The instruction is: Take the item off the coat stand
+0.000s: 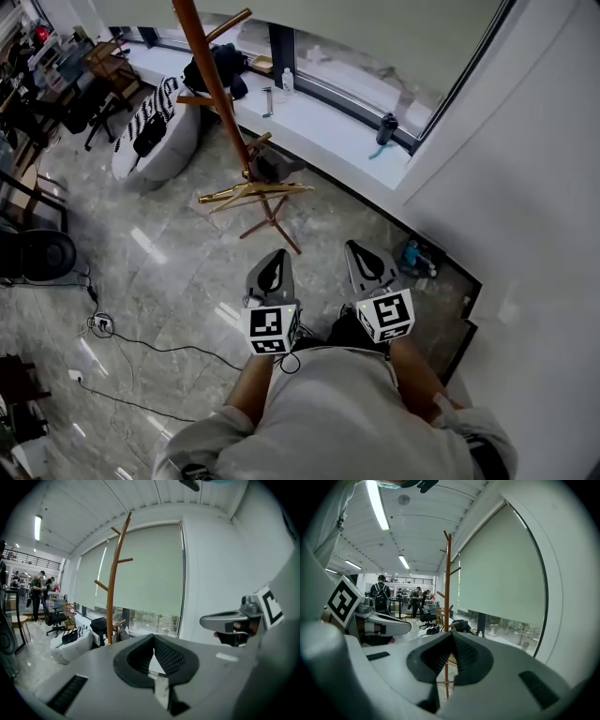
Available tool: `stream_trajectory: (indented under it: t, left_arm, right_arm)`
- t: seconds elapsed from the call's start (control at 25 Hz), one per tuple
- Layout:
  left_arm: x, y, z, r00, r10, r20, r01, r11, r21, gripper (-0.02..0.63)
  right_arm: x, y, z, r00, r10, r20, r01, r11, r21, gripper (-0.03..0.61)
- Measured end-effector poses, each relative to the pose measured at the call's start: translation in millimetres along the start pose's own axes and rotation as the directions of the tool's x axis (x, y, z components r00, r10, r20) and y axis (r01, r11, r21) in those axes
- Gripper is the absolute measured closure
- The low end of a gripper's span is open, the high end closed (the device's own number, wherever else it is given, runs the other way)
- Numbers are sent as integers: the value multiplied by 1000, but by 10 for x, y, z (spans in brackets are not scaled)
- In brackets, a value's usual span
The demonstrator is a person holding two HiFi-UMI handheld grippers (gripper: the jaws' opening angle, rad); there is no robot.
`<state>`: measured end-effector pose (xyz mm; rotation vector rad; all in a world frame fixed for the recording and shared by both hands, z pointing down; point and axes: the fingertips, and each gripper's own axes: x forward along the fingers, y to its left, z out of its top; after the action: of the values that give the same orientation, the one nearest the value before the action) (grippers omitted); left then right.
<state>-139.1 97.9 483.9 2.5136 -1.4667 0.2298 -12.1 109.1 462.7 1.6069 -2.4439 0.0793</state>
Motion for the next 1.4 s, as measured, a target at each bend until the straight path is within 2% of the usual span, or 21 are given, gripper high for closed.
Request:
stream_trajectory:
  t: [0.16, 0.28, 0.48, 0.68, 0.96, 1.16, 1.4]
  left_arm:
    - [236, 102, -58, 1000, 8, -24, -8, 1000, 1, 603]
    - [462, 236, 57, 999, 39, -31, -38, 999, 5, 603]
    - [980, 499, 284, 993, 110, -52, -109, 994, 26, 603]
    - [1568, 446, 422, 985, 150, -85, -151, 989, 3, 603]
    - [2121, 478, 396, 959, 230, -168, -230, 973, 23, 603]
    - [2243, 619, 273, 930, 286, -230, -284, 958, 43, 603]
    - [2313, 901, 90, 905, 328, -271, -334, 942, 23, 603]
  right_arm:
    - [201, -183, -18, 1000, 0, -12, 0, 1000, 3, 572]
    - [452, -363, 32, 1000, 17, -9, -17, 1000, 6, 572]
    - [1049, -738, 177, 996, 85, 18, -85, 996, 27, 572]
    - [1526, -1247, 289, 986, 163, 32, -164, 985, 51, 572]
    - [2010, -1692, 47, 964, 265, -8, -263, 959, 109, 572]
    - [2318, -1672, -153, 940, 338, -42, -332, 937, 108, 572]
    - [2667, -1388, -331, 886, 452, -105, -446, 892, 74, 572]
